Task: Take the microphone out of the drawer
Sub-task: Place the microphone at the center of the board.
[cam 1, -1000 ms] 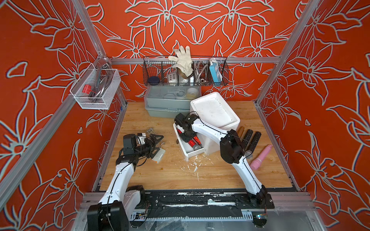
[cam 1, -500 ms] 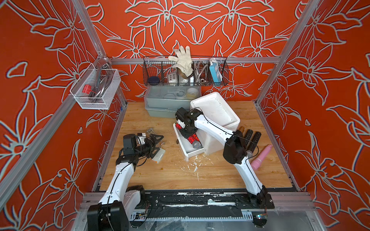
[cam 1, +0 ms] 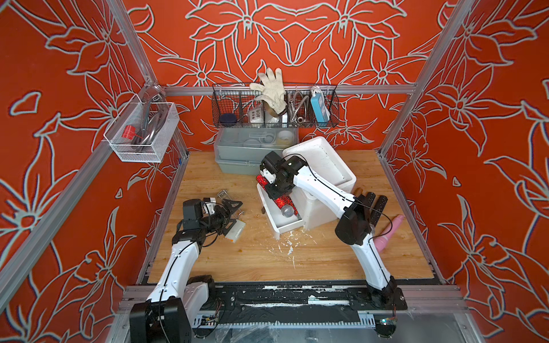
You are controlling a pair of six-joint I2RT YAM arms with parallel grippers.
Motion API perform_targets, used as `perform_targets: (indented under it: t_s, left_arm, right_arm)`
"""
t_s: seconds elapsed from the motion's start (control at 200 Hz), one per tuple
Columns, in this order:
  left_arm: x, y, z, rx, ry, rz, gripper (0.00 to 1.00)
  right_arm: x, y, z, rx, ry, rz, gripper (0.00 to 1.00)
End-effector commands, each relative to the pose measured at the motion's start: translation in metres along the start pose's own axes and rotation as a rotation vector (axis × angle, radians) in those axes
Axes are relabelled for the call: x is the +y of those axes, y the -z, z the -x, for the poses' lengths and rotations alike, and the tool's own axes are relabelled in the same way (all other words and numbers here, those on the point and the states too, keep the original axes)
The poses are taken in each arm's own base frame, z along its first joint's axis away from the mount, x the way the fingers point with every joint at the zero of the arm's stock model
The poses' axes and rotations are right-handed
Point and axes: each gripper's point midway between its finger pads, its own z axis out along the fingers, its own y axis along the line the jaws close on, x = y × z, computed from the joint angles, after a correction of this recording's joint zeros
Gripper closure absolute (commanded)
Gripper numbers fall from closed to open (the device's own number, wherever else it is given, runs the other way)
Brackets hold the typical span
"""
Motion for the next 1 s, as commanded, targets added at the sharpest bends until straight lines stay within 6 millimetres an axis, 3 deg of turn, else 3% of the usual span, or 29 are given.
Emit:
perform_targets:
  t_s: [0.0, 0.175, 0.36, 0.796, 0.991]
  left_arm:
    - [0.009, 0.003, 0.012, -0.045, -0.005, 0.034, 0.0]
    - [0.016, 0.014, 0.028, -0.11, 0.035, 0.056, 0.0]
    - [0.016, 0.027, 0.039, -0.16, 0.053, 0.073, 0.0]
    - [0.005, 0.037, 0.045, -0.173, 0.046, 0.058, 0.0]
    - [0.004, 0.036, 0.041, -0.157, 0.06, 0.045, 0.0]
  right_arm:
    - [0.023, 0.037, 0.02, -0.097, -0.044, 0.1, 1.0]
    - [0.058, 0.042, 0.03, -0.153, -0.085, 0.193, 1.0]
    - [0.08, 0.013, 0.027, -0.159, -0.155, 0.195, 1.0]
    - [0.085, -0.082, 0.007, -0.064, -0.238, 0.118, 1.0]
    - [0.08, -0.11, 0.0, -0.026, -0.24, 0.082, 1.0]
